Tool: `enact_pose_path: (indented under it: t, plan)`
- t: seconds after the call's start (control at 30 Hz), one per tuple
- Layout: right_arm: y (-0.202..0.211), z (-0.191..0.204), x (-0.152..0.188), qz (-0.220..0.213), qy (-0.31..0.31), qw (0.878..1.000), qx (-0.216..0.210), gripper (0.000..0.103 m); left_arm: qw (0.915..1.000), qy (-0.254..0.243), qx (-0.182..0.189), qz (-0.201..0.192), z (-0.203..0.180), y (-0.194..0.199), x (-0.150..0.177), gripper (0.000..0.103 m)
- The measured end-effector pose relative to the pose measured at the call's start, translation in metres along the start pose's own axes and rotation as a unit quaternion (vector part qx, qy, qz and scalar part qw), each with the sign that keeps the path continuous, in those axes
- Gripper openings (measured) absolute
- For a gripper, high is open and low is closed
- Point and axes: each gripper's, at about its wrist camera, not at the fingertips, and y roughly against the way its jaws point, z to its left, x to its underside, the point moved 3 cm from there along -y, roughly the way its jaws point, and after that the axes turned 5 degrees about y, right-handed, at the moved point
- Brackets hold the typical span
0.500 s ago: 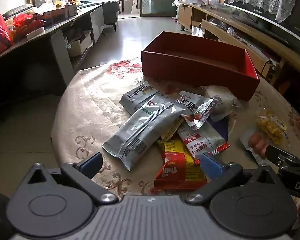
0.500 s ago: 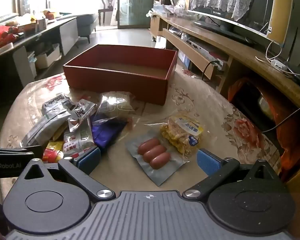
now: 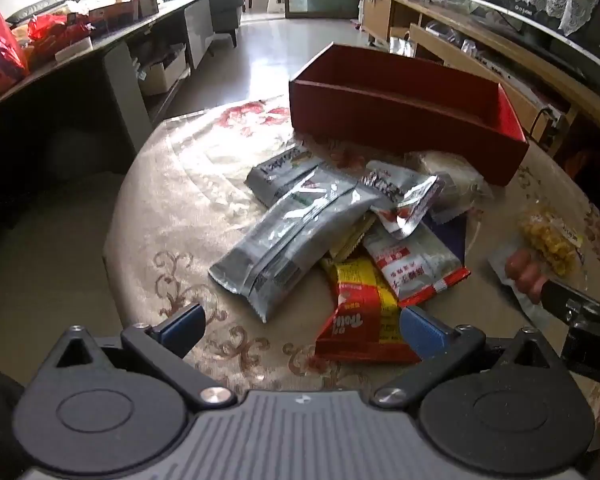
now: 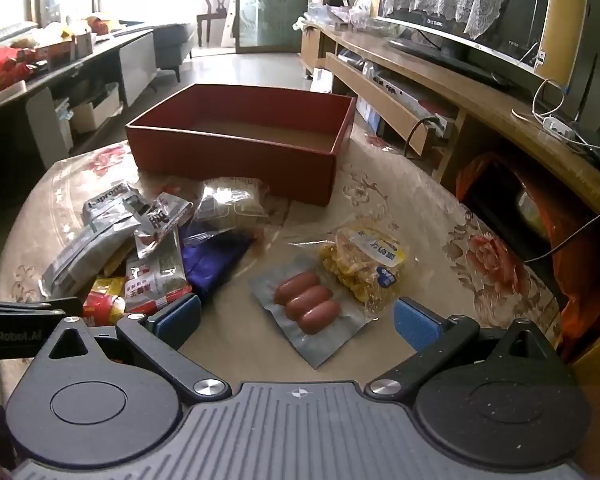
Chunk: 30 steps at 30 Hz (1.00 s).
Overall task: Organize snacks
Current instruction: 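Move both tools toward the snack pile on the table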
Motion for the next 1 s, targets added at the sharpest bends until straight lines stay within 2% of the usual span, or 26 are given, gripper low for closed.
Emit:
enact_pose_path:
  t: [0.17,0.33,0.6,1.0]
  plan:
    - [-0.004,0.000,0.001,0.007,0.001,1.000,-0.001,0.103,0.9996,-0.003,-0.002,0.028,0.001,0.000,0.010,0.103]
    - [-0.004,0.000,0.002,0.010,0.003,1.000,-0.005,0.103,0.9986,-0.008,0.013,0.050,0.000,0.007,0.028,0.103]
    - [-0.001,0.003,0.005,0.015,0.011,1.000,-0.013,0.103,0.9977,-0.009,-0.002,0.067,0.000,0.005,0.029,0.103]
    - [-0.005,0.011,0.010,0.030,0.030,0.999,-0.013,0.103,0.9981,-0.004,-0.023,0.056,0.008,0.002,0.022,0.103]
